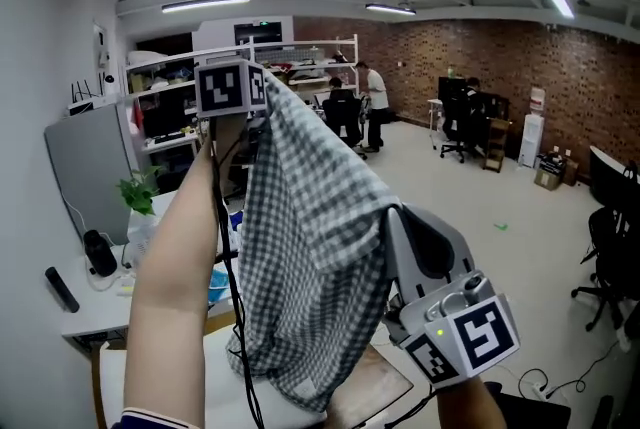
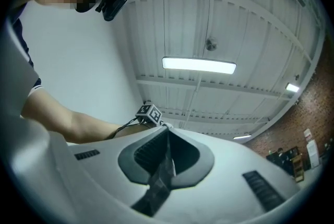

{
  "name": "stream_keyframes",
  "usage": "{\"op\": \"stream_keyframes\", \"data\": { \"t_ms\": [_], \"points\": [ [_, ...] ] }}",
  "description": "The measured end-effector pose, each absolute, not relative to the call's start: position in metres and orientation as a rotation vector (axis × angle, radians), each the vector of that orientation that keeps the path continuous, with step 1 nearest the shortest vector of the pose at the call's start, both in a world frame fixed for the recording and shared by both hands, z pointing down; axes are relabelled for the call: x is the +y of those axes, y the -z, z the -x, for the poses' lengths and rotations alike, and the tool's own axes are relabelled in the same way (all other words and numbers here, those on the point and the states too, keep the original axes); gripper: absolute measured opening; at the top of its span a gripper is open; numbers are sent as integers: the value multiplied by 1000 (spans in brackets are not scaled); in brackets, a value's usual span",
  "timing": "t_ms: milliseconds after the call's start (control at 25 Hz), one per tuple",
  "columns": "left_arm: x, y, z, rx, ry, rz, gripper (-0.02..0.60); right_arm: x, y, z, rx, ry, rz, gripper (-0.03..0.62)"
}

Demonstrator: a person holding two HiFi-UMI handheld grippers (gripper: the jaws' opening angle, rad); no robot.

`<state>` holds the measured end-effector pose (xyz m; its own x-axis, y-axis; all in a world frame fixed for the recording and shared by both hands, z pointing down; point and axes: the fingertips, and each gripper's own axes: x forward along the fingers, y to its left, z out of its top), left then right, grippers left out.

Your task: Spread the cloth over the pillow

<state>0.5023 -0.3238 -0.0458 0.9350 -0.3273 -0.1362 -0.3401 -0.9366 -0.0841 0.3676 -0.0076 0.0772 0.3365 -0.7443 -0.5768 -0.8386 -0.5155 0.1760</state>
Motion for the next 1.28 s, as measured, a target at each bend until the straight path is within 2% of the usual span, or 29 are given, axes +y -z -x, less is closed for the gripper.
{"op": "stream_keyframes", "data": {
  "t_ms": [280,560,1280],
  "points": [
    [-295,61,-550,382,-218,3022,11,-3,-69,-375,1403,-976,2493,23],
    [-293,32,-586,355,-147,3066,11,-6,-87,-392,1432,-849,2499,23],
    [-309,-11,-617,322,-63,3103,11,-22,-104,-401,1453,-765,2534,23]
  ]
}}
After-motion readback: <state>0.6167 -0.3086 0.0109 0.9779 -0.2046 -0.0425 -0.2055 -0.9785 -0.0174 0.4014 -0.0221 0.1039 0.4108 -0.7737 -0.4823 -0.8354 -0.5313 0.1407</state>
